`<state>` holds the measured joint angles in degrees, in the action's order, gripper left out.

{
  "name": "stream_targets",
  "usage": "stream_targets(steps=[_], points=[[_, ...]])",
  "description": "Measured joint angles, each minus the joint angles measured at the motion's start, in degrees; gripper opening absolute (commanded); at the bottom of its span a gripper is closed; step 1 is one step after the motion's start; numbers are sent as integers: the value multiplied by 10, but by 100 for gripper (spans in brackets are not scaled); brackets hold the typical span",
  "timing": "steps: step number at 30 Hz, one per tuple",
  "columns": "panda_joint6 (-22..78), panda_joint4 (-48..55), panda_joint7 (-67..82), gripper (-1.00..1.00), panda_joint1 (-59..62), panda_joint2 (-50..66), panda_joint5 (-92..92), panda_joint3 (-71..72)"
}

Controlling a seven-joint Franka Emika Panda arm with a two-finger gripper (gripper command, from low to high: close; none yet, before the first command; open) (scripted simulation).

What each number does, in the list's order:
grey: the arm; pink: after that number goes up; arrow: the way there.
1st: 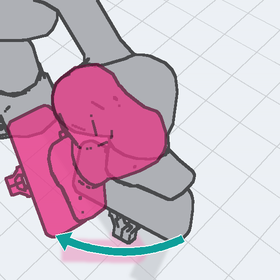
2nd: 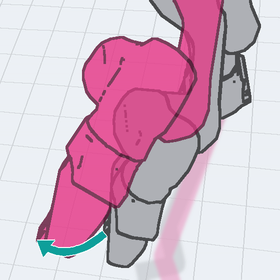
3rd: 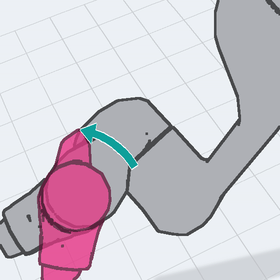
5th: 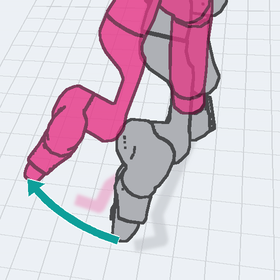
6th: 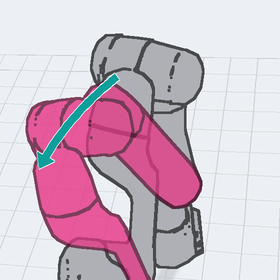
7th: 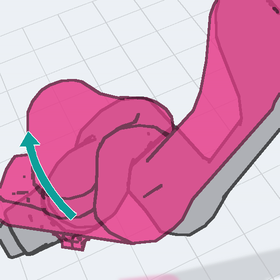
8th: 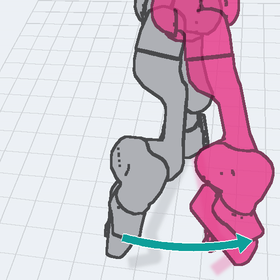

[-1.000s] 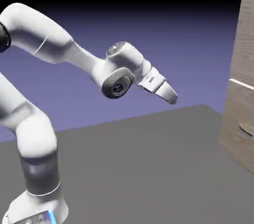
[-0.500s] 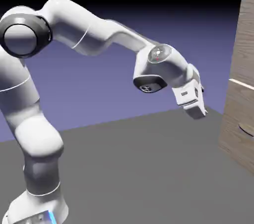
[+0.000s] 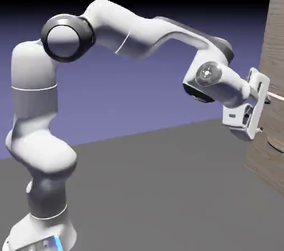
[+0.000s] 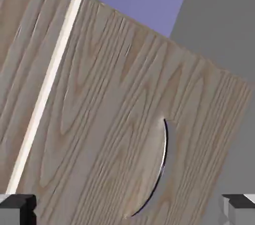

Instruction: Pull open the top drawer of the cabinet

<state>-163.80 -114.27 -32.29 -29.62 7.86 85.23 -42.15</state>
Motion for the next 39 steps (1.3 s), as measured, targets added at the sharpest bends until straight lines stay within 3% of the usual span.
stream_targets(steps=[22,29,30,32,39], points=[[64,293,64,0,-182,254,535,-265],[53,418,-42,0,-89,345,502,-226],[51,437,-58,-100,-74,358,497,-220],[51,437,-58,-100,-74,358,497,-220],[68,292,58,-100,-185,259,537,-273]])
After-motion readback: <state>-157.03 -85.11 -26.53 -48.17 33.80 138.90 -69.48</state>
